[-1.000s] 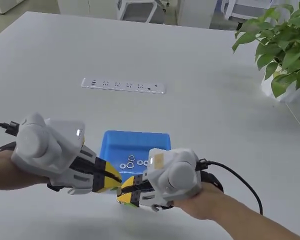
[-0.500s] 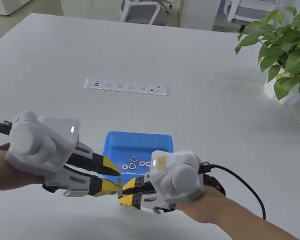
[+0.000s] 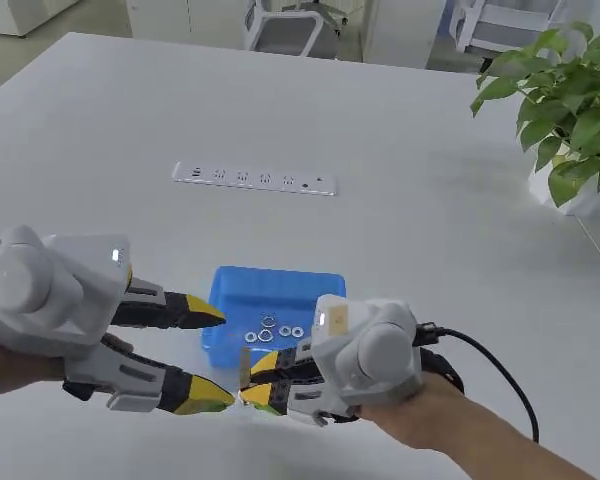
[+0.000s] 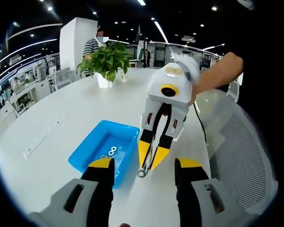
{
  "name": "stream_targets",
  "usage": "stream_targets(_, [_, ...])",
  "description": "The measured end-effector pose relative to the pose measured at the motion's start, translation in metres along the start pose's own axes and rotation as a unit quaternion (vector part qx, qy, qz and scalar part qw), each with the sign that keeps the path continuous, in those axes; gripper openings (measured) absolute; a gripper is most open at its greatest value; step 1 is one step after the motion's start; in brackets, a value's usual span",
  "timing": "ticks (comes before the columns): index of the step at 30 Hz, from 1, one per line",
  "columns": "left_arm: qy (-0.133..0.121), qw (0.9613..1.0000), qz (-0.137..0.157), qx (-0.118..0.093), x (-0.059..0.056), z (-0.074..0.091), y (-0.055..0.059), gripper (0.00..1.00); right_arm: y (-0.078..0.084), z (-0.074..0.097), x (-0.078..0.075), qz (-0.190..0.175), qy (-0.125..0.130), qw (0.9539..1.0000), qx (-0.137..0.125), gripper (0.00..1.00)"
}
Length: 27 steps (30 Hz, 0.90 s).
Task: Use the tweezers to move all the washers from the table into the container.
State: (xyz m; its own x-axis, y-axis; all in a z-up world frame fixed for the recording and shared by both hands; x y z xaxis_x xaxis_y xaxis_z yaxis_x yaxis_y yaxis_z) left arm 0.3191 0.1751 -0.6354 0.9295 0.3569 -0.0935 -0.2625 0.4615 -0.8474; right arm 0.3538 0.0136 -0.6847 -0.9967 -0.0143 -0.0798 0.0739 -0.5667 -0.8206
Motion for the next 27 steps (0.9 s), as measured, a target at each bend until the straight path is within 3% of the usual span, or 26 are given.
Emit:
stream_targets(13, [-0.037,0.9977,0.049,-0.030,-0.007,0.007,0.007,0.85,-0.013,0.029,-0.008,0.006,0.008,0.9999,-0.013,0.07])
stream_targets(27, [-0.064,0.9940,0.078,-0.041,-0.015,0.012,0.009,0.99,-0.024,0.054,-0.025,0.025,0.026,0.9990,-0.027,0.07])
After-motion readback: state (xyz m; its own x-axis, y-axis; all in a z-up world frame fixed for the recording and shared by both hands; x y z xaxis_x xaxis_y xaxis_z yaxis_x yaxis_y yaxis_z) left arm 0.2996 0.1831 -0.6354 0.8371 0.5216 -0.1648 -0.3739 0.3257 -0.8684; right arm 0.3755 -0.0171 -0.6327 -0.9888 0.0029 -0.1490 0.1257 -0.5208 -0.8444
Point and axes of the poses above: the centre of the closed fingertips' face, and the gripper's own axes: z roughly backward along the fingers, x roughly to its left, y roughly out of its underside, the point moved 10 cm from there along z, roughly backward along the fingers, and after that the axes turned 4 degrees about y, right-handed, at the moved point
